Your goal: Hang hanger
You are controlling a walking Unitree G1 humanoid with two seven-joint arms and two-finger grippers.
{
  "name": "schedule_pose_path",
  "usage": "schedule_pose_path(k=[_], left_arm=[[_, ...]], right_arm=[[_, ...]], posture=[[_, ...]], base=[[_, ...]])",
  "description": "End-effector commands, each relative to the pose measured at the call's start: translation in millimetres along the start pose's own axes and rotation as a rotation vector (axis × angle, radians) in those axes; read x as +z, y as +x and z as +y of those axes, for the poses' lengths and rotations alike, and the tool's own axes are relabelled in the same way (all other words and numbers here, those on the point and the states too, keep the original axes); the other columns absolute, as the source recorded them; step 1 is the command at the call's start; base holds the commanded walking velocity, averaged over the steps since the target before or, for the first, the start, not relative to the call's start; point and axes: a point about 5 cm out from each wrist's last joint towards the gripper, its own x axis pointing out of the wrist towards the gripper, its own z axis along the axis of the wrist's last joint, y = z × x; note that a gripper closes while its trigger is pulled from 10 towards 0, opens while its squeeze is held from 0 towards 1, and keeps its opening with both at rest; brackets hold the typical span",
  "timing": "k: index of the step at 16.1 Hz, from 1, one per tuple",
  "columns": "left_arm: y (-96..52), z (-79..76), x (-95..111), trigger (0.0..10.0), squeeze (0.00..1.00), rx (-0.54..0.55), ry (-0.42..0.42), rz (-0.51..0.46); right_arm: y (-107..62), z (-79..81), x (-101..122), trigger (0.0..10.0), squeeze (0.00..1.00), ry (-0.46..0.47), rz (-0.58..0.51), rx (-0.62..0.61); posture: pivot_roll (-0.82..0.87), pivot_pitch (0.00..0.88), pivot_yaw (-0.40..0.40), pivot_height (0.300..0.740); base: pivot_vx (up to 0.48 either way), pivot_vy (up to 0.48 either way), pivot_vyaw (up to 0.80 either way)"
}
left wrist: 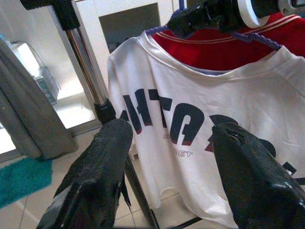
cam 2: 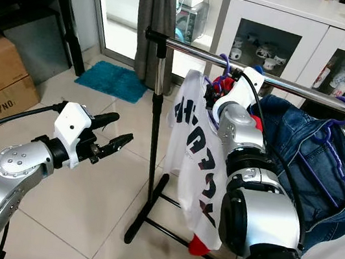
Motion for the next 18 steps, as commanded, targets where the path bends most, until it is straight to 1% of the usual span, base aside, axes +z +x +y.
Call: schedule_pose_path(k=[1,6,10,14,18], left_arm=[[2.9,-0.2,2.0,10.0,0.00,-0.013,0.016,-0.004],[3.3,-1.5,0.4,10.0,0.00,-0.018,0.022,0.003],[3.8,-1.4,-0.4,10.0,0.00,-0.018,0.027,0.007],[4.9,-1.9,-0.8,10.0,0.00,-0.017,0.040,0.013],[7.8,-1.4,1.8,10.0,0.00,-0.002,0.026,-0.001]], right_arm=[[0.5,1.8,6.4,0.0,0.00,0.011,-0.020,0.013],[1.0,6.6,4.6,0.0,0.00,-0.001,-0.019,0.032],[1.2,7.5,5.1,0.0,0.00,-0.003,-0.022,0.029],[1.3,9.8,5.1,0.0,0.00,-0.056,-0.029,0.029],[1.3,11.6,7.5,0.0,0.00,-0.073,-0.044,0.032]], posture=[[-0.04,0.000,0.039,0.740],[-0.03,0.000,0.034,0.740],[-0.03,0.000,0.034,0.740],[-0.03,0.000,0.035,0.740],[-0.03,0.000,0.032,0.740]], base=[[0.000,0.000,0.00],[0.000,0.000,0.00],[0.000,0.000,0.00],[0.000,0.000,0.00],[0.000,0.000,0.00]])
